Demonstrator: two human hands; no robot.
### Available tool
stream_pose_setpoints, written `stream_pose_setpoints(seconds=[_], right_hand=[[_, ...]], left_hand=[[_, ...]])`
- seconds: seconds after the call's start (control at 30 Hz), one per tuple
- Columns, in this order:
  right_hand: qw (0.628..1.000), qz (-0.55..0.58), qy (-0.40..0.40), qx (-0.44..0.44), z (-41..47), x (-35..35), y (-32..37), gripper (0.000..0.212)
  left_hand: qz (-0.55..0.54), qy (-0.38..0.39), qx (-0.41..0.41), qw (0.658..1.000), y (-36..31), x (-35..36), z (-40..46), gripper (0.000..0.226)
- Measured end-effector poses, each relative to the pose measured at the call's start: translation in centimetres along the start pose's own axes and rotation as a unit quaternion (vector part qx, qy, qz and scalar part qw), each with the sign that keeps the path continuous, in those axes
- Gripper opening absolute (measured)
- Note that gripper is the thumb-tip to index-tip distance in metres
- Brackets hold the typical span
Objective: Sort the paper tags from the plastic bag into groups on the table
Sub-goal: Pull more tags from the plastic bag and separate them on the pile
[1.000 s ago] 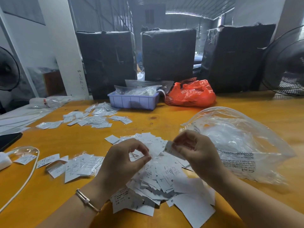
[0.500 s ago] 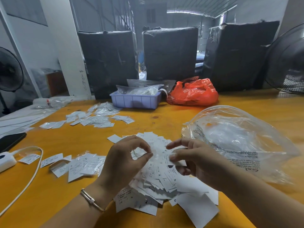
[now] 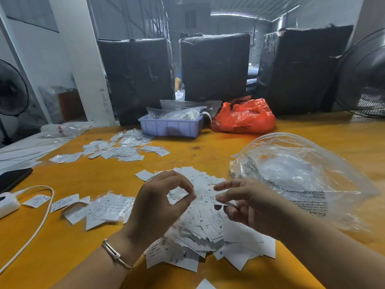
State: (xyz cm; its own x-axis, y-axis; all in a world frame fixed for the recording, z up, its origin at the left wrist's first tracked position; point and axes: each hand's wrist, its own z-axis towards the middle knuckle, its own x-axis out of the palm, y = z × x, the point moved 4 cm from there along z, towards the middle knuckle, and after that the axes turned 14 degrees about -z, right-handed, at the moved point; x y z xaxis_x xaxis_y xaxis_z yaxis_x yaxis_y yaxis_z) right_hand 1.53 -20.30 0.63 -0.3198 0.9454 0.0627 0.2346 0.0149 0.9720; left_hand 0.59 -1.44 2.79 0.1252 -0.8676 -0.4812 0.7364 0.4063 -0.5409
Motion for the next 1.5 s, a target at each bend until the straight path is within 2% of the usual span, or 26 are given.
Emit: stream_pose_setpoints(seconds=[0.23,0.47,0.83,1.1,1.2,1.3,1.5], right_hand=[[0.998,0.063,-0.009,0.024,0.3,-0.3,-0.4,0.026],[0.996,0.079,-0.044,0.028,0.4,-0.7,-0.6,0.022],[0.996,0.067,-0.053,0.023,0.1,-0.5,-0.4,0.021],[1.000,0.013,-0.017,0.022,-0.3,0.4,-0.1,0.019],[1.000,0.008,-0.020,0.023,-0.3,0.3,0.0,0.016],[0.999,-0.006,-0.024,0.020,-0.3,0.0,0.0,0.014],[0.999,-0.047,-0.017,-0.013,-0.2,-0.2,0.2,0.014]], left_hand=[[-0.001,0.017,0.004,1.000,-0.3,0.3,0.0,0.008],[-0.031,0.037,0.002,0.999,-0.5,0.5,0.1,0.029],[-0.062,0.037,-0.029,0.997,0.2,0.7,0.0,0.013],[-0.012,0.047,-0.008,0.999,-0.3,0.9,0.1,0.017],[-0.013,0.049,-0.010,0.999,-0.1,1.1,0.1,0.003],[-0.040,0.058,-0.033,0.997,0.3,1.4,-0.1,0.029],[-0.077,0.061,-0.052,0.994,0.3,1.4,-0.1,0.029]])
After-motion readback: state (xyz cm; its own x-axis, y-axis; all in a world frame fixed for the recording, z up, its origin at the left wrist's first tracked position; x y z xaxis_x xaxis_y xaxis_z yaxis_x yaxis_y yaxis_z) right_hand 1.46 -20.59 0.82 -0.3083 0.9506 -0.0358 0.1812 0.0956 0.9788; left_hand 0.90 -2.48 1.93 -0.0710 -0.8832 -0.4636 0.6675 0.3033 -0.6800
